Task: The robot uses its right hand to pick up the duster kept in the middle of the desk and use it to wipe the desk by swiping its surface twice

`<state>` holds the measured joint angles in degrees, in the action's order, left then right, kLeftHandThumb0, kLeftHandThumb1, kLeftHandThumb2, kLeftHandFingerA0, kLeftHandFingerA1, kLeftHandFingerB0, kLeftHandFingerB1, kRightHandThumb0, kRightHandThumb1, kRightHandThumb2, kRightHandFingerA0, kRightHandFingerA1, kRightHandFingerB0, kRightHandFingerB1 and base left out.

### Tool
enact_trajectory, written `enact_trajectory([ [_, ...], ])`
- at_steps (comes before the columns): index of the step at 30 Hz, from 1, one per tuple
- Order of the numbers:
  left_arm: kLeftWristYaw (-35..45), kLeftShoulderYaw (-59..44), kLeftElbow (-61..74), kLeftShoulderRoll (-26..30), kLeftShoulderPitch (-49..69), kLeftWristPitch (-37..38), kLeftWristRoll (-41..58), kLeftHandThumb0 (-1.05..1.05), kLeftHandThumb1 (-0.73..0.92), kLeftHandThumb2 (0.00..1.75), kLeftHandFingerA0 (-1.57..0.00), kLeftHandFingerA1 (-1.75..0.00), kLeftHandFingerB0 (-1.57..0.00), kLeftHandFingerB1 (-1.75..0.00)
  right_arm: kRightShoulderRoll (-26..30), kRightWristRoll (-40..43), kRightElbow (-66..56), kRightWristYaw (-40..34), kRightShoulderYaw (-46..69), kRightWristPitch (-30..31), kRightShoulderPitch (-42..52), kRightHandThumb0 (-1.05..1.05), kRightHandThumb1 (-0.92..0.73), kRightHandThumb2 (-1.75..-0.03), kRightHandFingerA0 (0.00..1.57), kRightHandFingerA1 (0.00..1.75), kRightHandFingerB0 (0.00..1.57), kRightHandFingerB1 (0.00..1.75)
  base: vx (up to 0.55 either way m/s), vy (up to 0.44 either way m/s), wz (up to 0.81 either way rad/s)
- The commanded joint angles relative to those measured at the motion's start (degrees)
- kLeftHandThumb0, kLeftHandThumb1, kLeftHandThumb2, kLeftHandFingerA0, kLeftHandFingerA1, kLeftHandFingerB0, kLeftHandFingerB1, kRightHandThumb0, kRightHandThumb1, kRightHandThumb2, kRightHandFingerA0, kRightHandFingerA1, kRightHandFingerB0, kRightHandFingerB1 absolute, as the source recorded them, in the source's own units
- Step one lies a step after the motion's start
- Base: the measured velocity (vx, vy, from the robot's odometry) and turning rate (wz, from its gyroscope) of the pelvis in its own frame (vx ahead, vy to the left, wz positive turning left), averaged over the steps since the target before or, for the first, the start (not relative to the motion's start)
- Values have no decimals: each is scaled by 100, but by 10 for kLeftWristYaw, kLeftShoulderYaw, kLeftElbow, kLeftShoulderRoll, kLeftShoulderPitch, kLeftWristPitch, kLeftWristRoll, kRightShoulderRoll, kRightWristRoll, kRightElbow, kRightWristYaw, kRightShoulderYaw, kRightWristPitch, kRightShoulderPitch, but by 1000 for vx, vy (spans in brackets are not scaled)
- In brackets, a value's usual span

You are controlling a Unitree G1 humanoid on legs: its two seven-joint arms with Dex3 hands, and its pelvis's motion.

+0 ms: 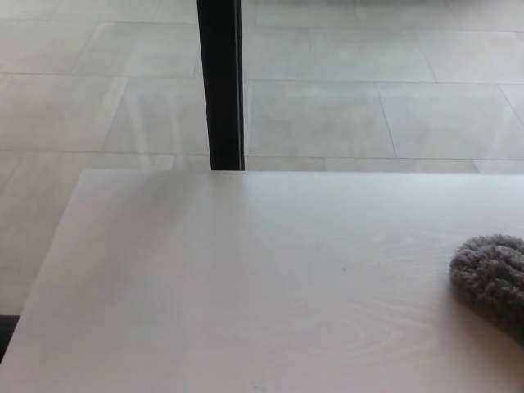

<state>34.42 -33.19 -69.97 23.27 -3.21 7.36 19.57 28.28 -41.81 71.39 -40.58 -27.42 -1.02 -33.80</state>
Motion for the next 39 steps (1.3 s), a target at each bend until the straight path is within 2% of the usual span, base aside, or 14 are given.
enact_trajectory([
  [1,2,-3,10,16,4,9,11,-75,88,66,-41,-59,-44,-47,-11,-23,-14,74,-39,-30,-24,-28,-62,-62,85,165,79,109,0,0,0],
  [2,1,-2,10,16,5,12,9,-76,89,67,-41,-60,-43,-47,-9,-22,-16,71,-42,-38,-26,-28,-57,-63,89,163,84,92,0,0,0],
  [5,-3,1,7,16,3,14,5,-76,88,66,-41,-59,-44,-46,-5,-33,-18,61,-63,-49,-40,-30,-58,-60,87,167,83,104,0,0,0],
  [6,1,1,6,15,3,16,6,-76,88,66,-40,-60,-44,-46,-5,-32,-17,60,-67,-48,-44,-34,-42,-89,117,132,84,107,0,0,0],
  [7,0,1,5,15,3,16,5,-76,88,66,-41,-60,-45,-46,-6,-31,-16,72,-70,-45,-49,-29,-59,-63,85,173,71,137,0,0,0],
  [9,-1,1,8,14,4,15,6,-76,88,67,-42,-59,-45,-46,-10,-23,-15,115,-71,-35,-62,-31,-66,-66,87,162,82,86,0,0,0],
  [12,-1,0,7,16,4,12,7,-74,89,67,-40,-56,-41,-44,-17,-21,-4,159,-72,4,-69,-36,-73,-67,83,153,64,58,0,0,0],
  [17,5,0,9,17,4,8,9,-75,88,66,-39,-58,-41,-46,-9,-3,6,238,-57,27,-78,-57,-77,-63,49,96,14,29,0,0,0],
  [20,2,-2,6,20,4,6,10,-75,88,66,-40,-59,-41,-45,-3,-8,7,251,-61,22,-81,-91,-66,-101,0,9,0,15,0,0,0],
  [22,2,-2,6,24,3,3,9,-74,89,66,-40,-59,-41,-45,-3,-21,8,269,-74,31,-87,-105,-74,-105,0,8,0,9,0,0,0],
  [23,5,-1,5,23,4,5,8,-74,89,67,-38,-58,-40,-44,2,-19,-1,276,-73,26,-88,-96,-84,-66,0,0,0,0,0,0,0],
  [37,1,-3,8,28,6,3,9,-76,89,66,-41,-61,-43,-47,54,69,-184,420,23,19,-82,-105,-92,-76,0,0,0,0,0,0,0],
  [38,3,-6,9,28,6,-1,13,-76,88,66,-40,-62,-42,-48,66,82,-213,426,39,16,-73,-104,-80,-120,0,22,0,0,0,0,0],
  [39,6,-6,9,28,6,-1,13,-77,89,68,-37,-61,-38,-47,73,90,-232,431,51,18,-65,-105,-92,-78,0,0,0,0,0,0,0],
])
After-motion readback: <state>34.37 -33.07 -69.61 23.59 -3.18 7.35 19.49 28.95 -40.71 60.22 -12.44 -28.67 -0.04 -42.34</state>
